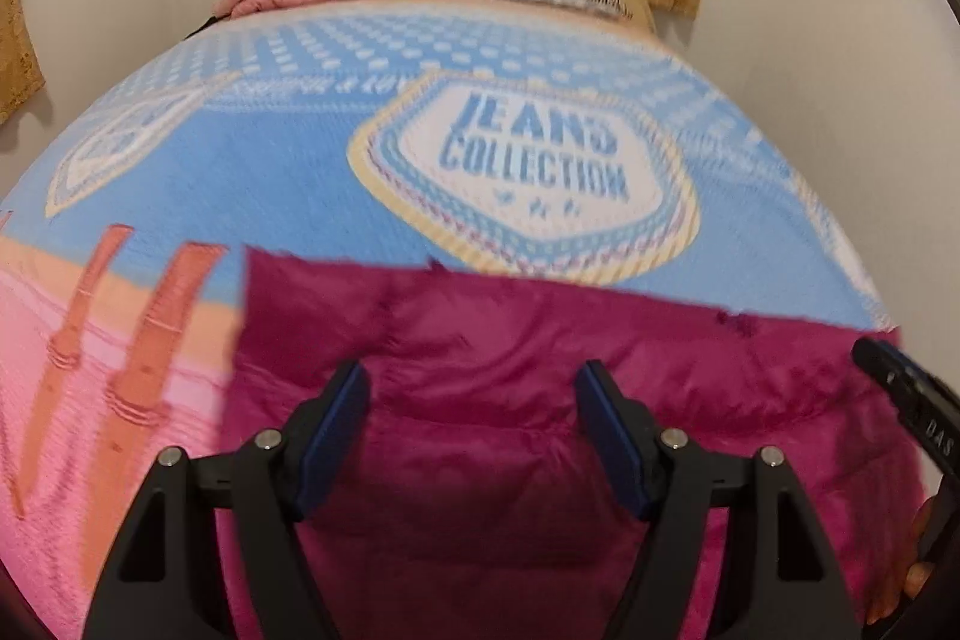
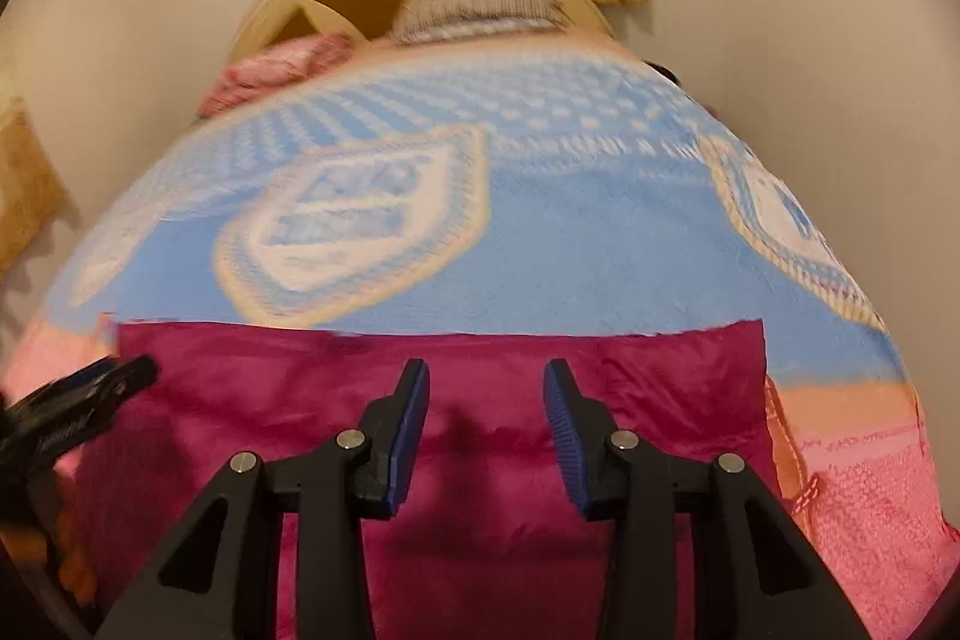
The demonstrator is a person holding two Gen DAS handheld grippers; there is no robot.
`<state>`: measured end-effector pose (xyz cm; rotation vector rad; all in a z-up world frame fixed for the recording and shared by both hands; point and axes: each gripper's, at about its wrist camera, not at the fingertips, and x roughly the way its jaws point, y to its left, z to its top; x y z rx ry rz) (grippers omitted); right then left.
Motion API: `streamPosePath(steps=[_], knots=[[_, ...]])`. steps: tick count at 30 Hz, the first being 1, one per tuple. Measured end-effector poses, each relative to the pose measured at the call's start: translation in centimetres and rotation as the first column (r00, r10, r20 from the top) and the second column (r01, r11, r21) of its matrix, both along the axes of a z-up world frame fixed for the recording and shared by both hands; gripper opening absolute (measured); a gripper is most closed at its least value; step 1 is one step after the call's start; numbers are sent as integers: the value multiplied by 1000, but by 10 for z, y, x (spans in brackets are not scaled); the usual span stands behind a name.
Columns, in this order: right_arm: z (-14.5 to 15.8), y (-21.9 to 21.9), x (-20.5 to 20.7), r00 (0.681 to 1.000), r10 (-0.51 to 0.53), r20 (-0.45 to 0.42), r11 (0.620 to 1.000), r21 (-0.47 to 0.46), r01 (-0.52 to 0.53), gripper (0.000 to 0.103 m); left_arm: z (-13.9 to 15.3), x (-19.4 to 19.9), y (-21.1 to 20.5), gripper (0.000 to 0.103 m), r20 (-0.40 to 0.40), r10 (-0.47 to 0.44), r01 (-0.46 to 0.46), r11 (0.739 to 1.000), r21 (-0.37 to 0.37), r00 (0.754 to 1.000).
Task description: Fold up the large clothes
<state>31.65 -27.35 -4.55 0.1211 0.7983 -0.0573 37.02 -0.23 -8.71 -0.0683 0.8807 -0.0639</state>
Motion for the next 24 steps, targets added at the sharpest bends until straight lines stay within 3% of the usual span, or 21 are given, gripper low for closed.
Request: streamPosePath(steps=[4, 10, 14, 16, 18, 20, 22, 24], knots=[[-27, -22, 1, 999, -47, -23, 999, -3, 47, 39, -17, 2, -3, 78, 29, 8, -9, 999, 54, 1000], [-55, -47, -1, 997, -83, -8, 988, 130, 83, 38, -25, -5, -17, 83, 88, 4, -12, 996, 92, 996], [-60, -46, 7, 996, -88, -30, 985, 143, 91, 37, -32, 0, -17, 85, 66, 9, -15, 996, 88, 998], [-48, -46, 2, 995, -96, -42, 987, 126, 100, 37, -35, 2, -18, 85, 54, 12, -17, 996, 93, 998], [-30, -51, -12, 993, -119, 12, 988, 100, 117, 37, -37, 3, -17, 85, 50, 12, -17, 996, 92, 999], [-22, -59, -23, 988, -155, 14, 987, 31, 155, 37, -38, 3, -18, 86, 48, 13, -17, 996, 92, 999], [-31, -67, -25, 982, -186, -26, 982, -43, 185, 37, -38, 3, -19, 86, 48, 14, -18, 995, 98, 999], [-53, -83, -23, 974, -208, -85, 978, -5, 209, 37, -38, 3, -20, 86, 49, 11, -16, 995, 98, 999]])
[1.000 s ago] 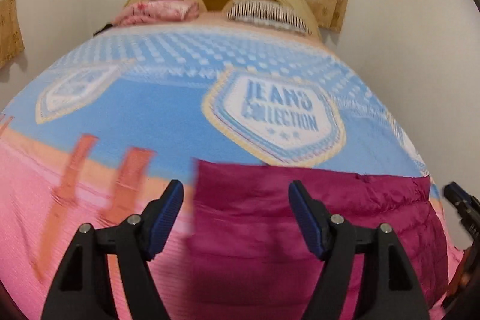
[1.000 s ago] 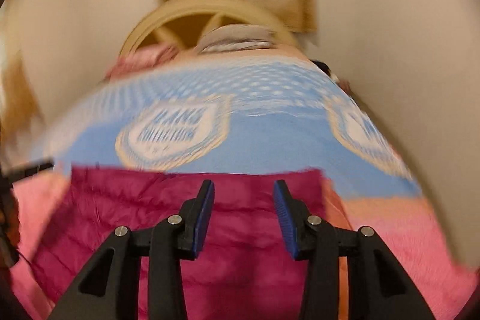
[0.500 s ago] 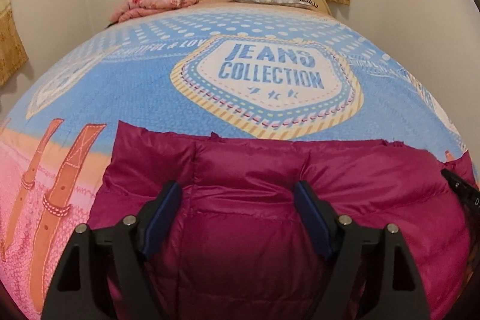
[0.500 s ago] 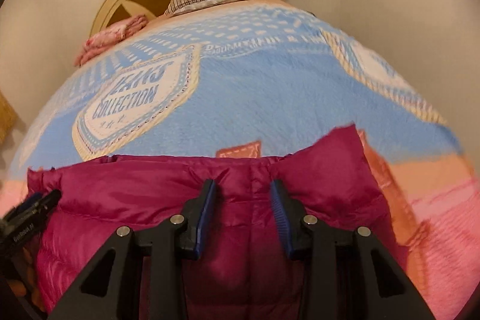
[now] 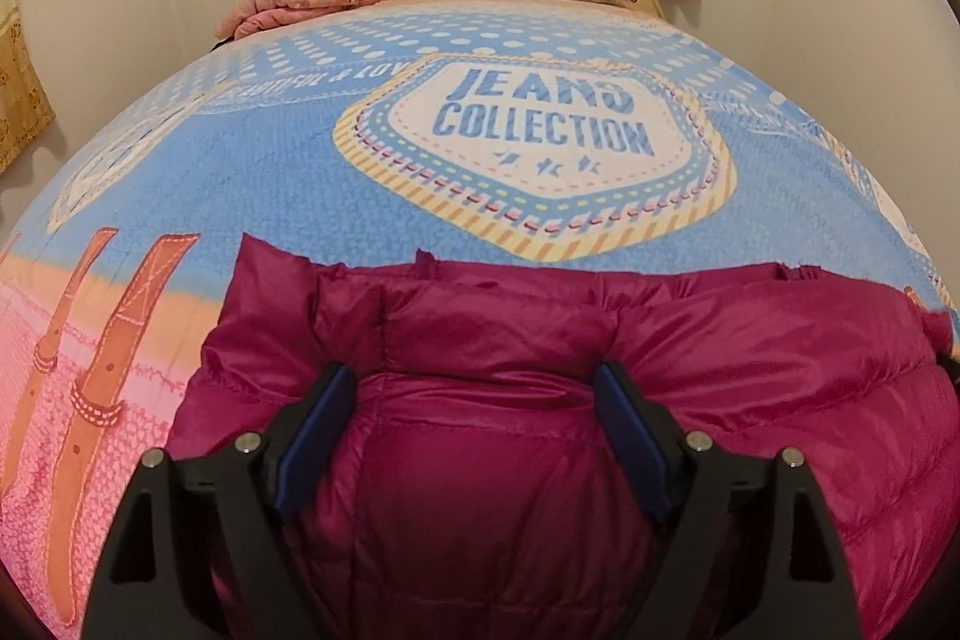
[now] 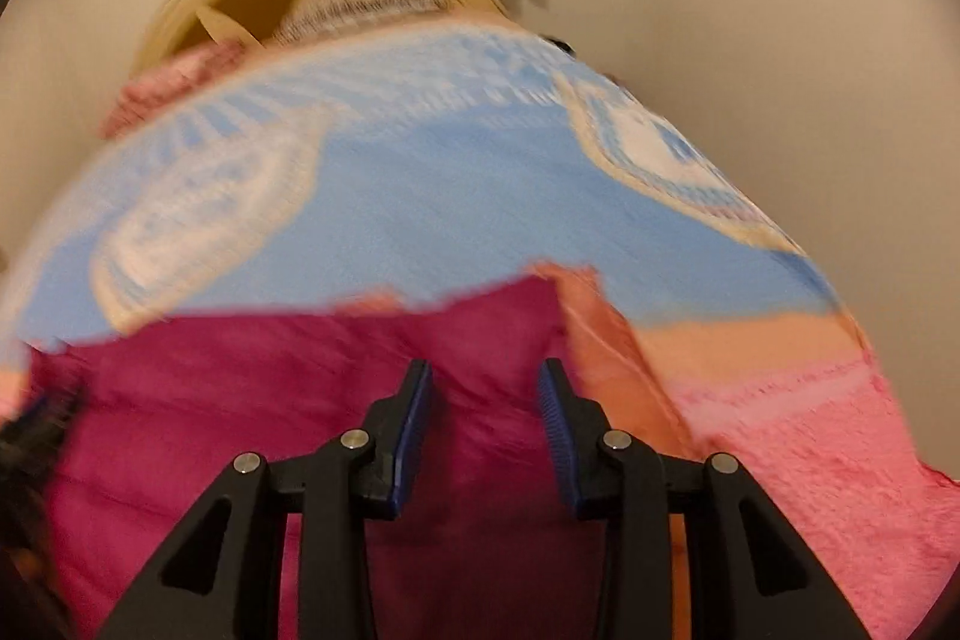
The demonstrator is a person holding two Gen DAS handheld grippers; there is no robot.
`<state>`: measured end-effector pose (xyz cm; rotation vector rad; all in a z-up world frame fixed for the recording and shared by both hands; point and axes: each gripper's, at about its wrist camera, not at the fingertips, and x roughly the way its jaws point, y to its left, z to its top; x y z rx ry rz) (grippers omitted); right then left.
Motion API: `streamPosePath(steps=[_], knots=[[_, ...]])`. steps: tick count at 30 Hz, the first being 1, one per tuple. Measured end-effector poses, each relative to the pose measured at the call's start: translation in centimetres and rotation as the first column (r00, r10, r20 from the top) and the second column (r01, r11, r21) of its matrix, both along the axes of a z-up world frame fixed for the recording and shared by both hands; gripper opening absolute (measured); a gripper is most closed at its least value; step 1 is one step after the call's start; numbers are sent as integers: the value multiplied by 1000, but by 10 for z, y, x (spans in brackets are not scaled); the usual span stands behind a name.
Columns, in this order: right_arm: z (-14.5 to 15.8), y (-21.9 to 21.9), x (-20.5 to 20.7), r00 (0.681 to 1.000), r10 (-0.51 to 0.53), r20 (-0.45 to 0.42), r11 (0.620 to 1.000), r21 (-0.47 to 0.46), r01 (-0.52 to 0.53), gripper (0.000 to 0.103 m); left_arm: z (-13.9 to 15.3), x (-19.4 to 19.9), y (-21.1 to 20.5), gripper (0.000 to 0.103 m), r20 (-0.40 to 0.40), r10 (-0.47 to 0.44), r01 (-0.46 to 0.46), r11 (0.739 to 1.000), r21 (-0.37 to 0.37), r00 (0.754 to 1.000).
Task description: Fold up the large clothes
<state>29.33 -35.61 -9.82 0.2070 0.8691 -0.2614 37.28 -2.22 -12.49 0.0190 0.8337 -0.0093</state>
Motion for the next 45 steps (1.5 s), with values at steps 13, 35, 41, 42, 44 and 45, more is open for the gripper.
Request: streamPosePath(steps=[13, 35, 41, 42, 44, 45], knots=[[-18, -21, 1, 998, -47, 41, 991, 125, 41, 37, -1, 0, -1, 87, -3, 6, -6, 1000, 7, 1000], [37, 148, -101, 954, 236, 187, 970, 18, -243, 32, 25, -121, 123, 97, 23, 13, -5, 949, -315, 1000], [34, 177, -77, 958, 193, 213, 964, 139, -225, 31, -9, -115, 118, 98, -84, 17, -51, 905, -423, 996], [32, 184, -71, 956, 198, 217, 965, 128, -229, 30, -10, -115, 113, 98, -75, 20, -48, 916, -398, 997], [20, 190, -60, 958, 214, 191, 963, 123, -240, 30, -11, -117, 102, 98, -51, 8, -25, 939, -344, 999], [12, 193, -56, 963, 213, 167, 966, 113, -233, 29, -12, -117, 99, 98, -44, 1, -16, 942, -336, 999]])
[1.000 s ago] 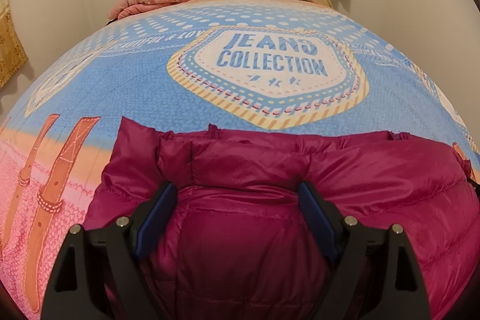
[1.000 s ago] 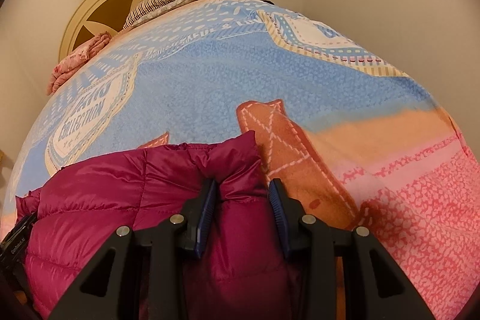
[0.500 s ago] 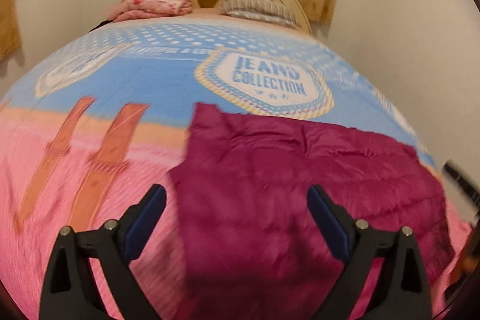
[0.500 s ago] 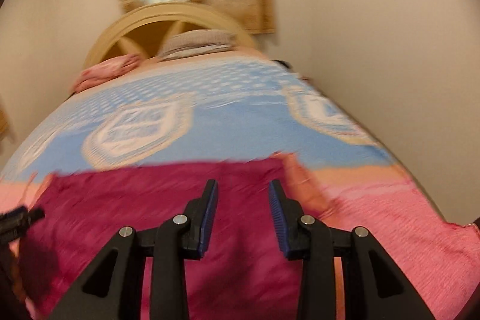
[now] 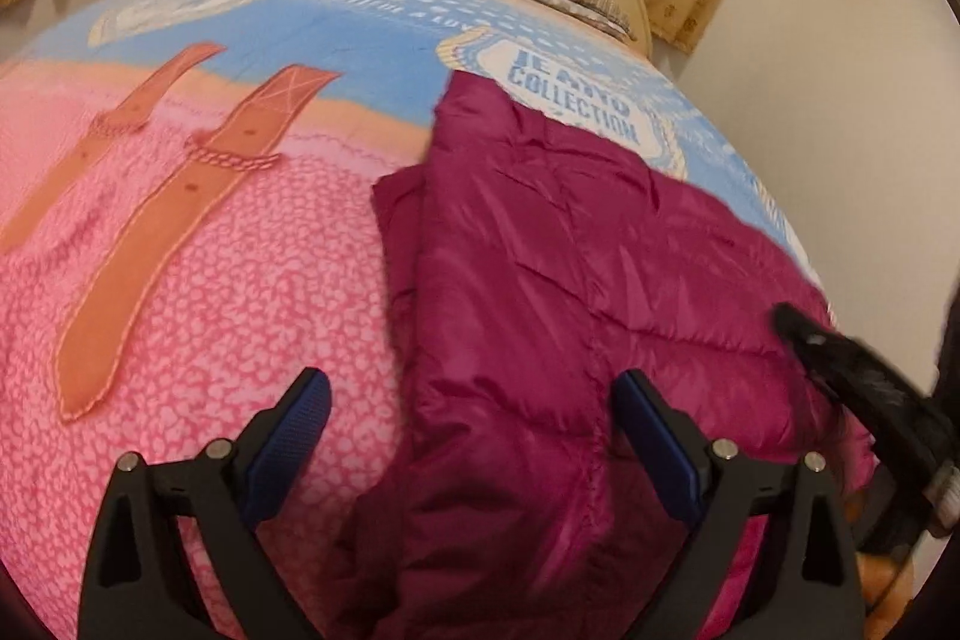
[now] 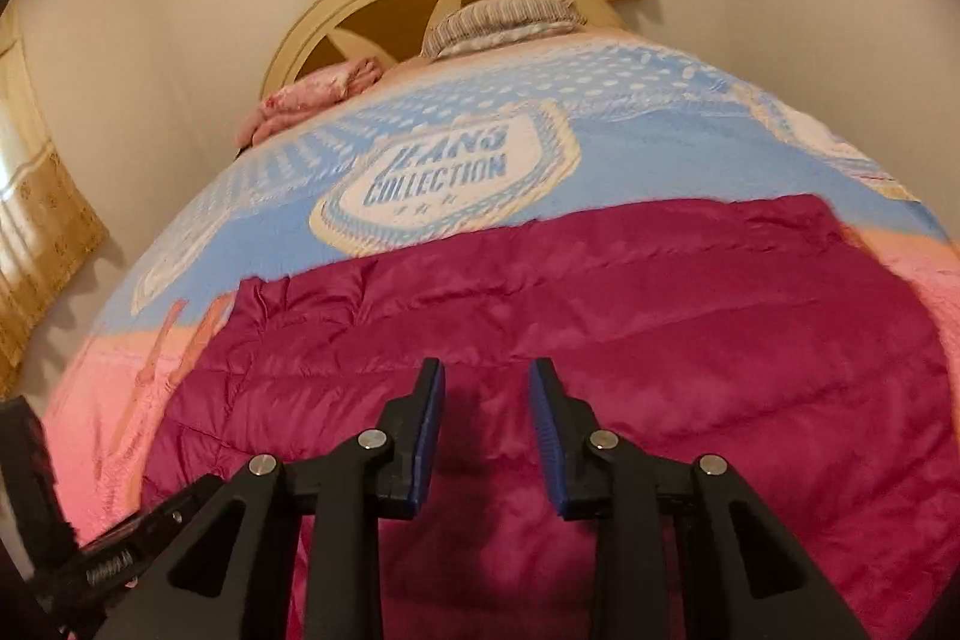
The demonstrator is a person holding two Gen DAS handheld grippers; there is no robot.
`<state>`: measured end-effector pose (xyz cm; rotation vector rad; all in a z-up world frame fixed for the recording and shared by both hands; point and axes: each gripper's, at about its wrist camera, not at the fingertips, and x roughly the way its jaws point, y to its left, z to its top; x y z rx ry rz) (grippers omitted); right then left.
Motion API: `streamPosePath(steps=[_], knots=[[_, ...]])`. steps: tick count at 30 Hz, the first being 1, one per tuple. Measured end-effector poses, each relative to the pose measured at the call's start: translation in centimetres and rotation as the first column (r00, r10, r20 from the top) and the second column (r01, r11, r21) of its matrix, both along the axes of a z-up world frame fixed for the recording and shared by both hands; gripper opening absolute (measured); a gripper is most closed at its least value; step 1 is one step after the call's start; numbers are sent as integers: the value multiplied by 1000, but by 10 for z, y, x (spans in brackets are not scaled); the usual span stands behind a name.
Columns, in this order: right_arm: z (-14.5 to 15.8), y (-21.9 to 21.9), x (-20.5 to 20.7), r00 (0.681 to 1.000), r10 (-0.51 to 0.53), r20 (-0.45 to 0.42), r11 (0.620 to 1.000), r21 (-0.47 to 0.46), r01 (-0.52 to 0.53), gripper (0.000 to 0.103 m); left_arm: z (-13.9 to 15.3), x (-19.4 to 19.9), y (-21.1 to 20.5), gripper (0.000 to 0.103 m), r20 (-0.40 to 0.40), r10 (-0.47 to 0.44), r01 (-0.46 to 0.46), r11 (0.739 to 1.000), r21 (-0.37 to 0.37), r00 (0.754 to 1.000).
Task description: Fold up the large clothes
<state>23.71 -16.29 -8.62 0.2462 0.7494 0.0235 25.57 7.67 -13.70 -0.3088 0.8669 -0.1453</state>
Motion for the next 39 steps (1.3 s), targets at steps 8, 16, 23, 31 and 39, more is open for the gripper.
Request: streamPosePath(steps=[8, 16, 23, 31, 39], knots=[[-22, 3, 4, 999, -2, -41, 1000, -20, 1, 27, -5, -11, 6, 85, 44, -27, 36, 976, -214, 999], [-24, -2, 7, 999, -7, -47, 1000, -1, 7, 27, -4, 5, -1, 53, 48, 0, 17, 935, -355, 999], [-27, -3, 12, 998, -6, -68, 1000, 13, 7, 27, 11, -10, 2, 19, 118, -27, 76, 901, -427, 993], [-25, 5, 7, 993, -29, -115, 1000, -2, 29, 27, 47, -20, -1, 16, 170, -60, 125, 905, -406, 984], [-24, 44, -16, 987, 14, -162, 990, 142, 10, 27, 75, -44, 32, 16, 222, -36, 123, 912, -392, 974]])
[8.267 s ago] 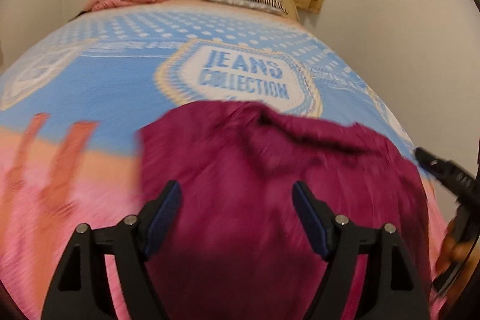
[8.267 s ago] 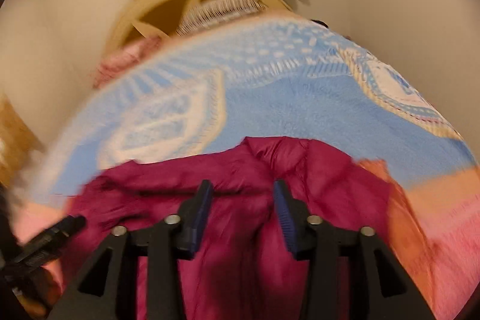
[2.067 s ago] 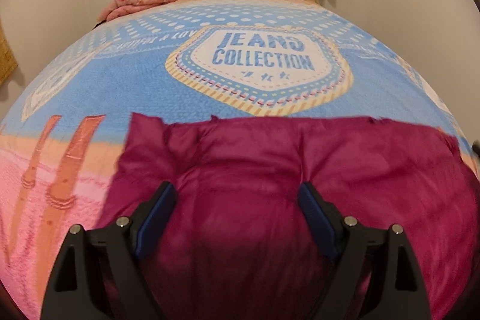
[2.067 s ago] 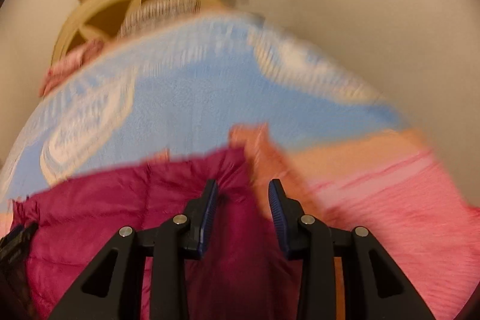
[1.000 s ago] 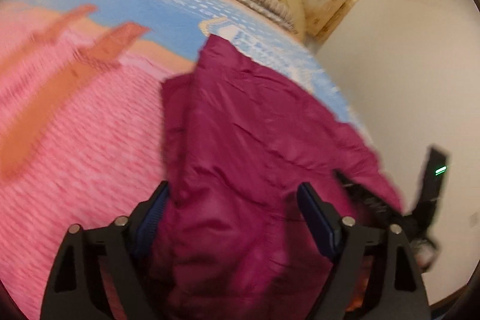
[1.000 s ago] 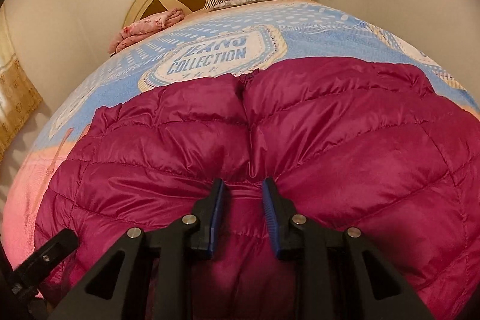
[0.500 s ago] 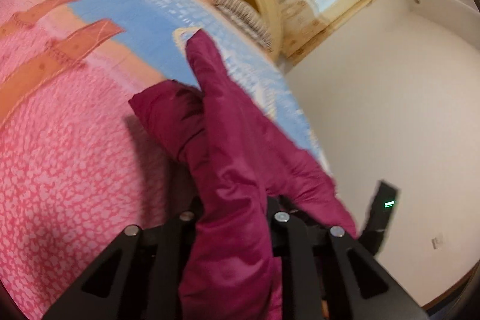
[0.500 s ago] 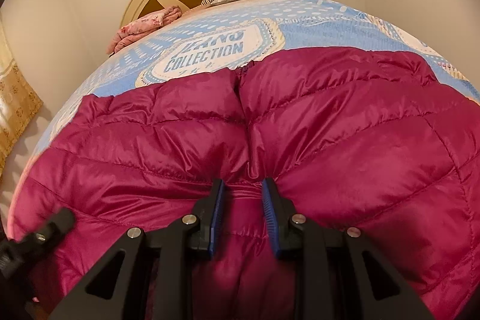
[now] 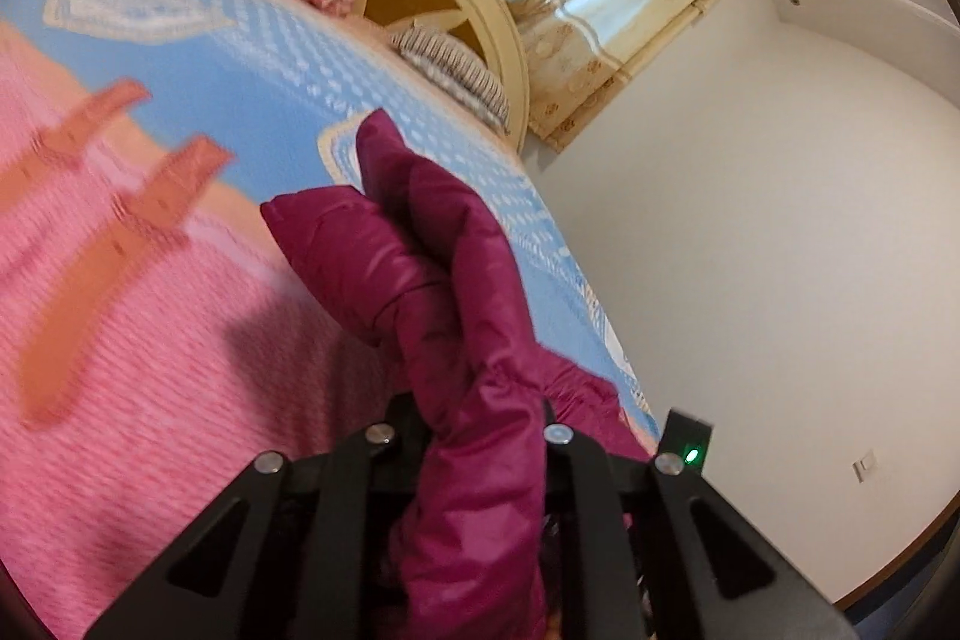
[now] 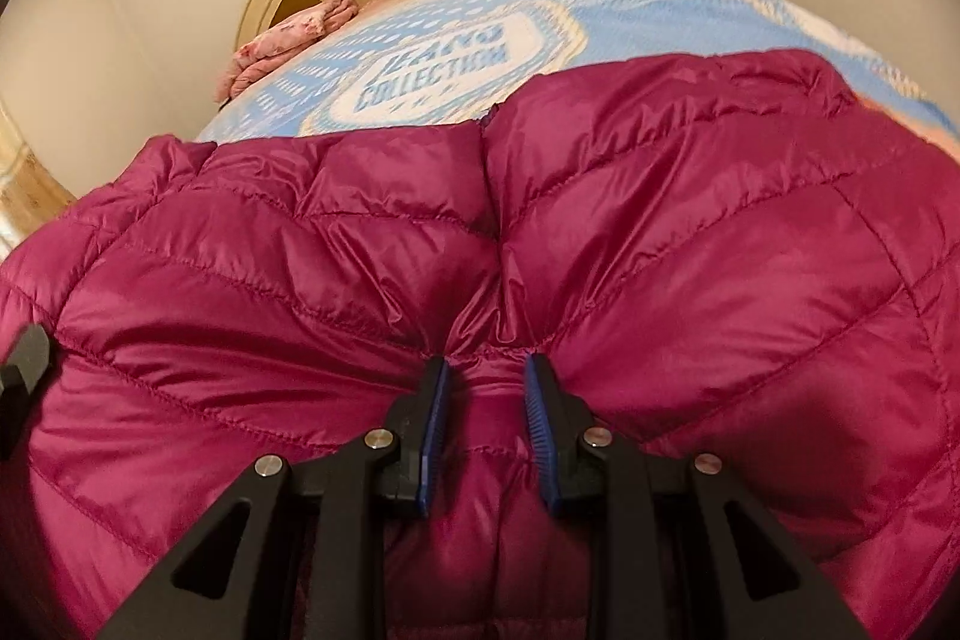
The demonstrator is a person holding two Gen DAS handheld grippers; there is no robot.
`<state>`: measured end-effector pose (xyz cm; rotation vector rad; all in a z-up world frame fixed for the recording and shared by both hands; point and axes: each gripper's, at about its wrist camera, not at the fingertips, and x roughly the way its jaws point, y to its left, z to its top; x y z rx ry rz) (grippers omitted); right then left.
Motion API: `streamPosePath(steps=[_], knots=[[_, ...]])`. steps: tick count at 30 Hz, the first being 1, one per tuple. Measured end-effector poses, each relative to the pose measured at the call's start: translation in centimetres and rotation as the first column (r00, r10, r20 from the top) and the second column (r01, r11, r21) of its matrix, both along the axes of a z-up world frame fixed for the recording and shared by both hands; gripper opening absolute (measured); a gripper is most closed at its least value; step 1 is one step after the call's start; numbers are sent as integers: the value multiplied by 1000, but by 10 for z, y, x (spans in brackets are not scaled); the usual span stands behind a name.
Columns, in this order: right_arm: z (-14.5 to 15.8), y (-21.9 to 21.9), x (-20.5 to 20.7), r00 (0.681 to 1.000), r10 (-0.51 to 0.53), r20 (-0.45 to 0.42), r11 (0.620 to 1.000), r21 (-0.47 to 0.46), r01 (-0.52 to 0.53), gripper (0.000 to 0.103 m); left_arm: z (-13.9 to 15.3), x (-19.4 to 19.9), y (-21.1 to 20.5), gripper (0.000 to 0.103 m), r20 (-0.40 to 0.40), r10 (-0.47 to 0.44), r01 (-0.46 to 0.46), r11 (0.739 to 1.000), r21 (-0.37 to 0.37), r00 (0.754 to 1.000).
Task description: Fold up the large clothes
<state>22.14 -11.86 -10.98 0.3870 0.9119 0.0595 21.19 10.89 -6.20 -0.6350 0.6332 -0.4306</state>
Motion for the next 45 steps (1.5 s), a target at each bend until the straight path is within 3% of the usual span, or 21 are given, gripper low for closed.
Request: streamPosePath(steps=[3, 5, 9, 13, 17, 20, 22, 24, 29, 34, 37, 38, 39, 41, 45], knots=[[-1, 33, -10, 999, 50, -21, 993, 108, -47, 27, 22, -9, 13, 16, 36, 17, -19, 999, 44, 999], [-3, 53, -14, 995, 92, -27, 979, 184, -85, 27, 40, -17, 13, 16, 65, 19, -27, 992, 123, 998], [-13, 79, -13, 983, 180, -39, 910, 386, -151, 27, 58, -31, -9, 16, 110, -6, -27, 954, 299, 994], [-20, 74, -8, 975, 216, -49, 867, 468, -169, 25, 57, -31, -54, 16, 123, -89, 29, 906, 423, 988], [-27, 58, -2, 954, 285, -95, 807, 560, -185, 17, 55, -34, -96, 16, 137, -168, 74, 853, 516, 976], [-26, 19, -13, 968, 234, -88, 746, 655, -121, 16, 57, -36, -115, 16, 145, -219, 108, 833, 542, 965], [-16, -9, -26, 986, 165, -33, 752, 651, -104, 16, 53, -35, -124, 16, 129, -233, 124, 821, 557, 964], [-5, -38, -42, 995, 99, 26, 788, 609, -94, 16, 45, -35, -135, 16, 104, -253, 150, 805, 574, 962], [1, -112, -79, 996, -69, 64, 854, 520, 26, 17, 6, -34, -175, 16, 7, -306, 232, 734, 638, 952], [7, -138, -97, 987, -125, 97, 898, 435, 70, 17, -27, -38, -207, 16, -30, -326, 244, 642, 727, 945], [11, -152, -99, 985, -137, 109, 904, 419, 79, 19, -37, -43, -214, 17, -21, -324, 229, 622, 749, 946], [13, -156, -98, 984, -142, 107, 899, 430, 83, 29, -39, -45, -215, 18, -13, -323, 221, 618, 754, 946], [12, -162, -101, 983, -145, 111, 890, 450, 80, 48, -41, -50, -217, 18, -2, -322, 211, 616, 759, 947], [20, -170, -104, 979, -150, 139, 868, 492, 63, 71, -45, -55, -217, 18, 14, -320, 198, 619, 760, 947], [40, -165, -81, 981, -60, 183, 878, 478, -35, 72, -47, -55, -216, 18, 20, -323, 199, 630, 751, 946]])
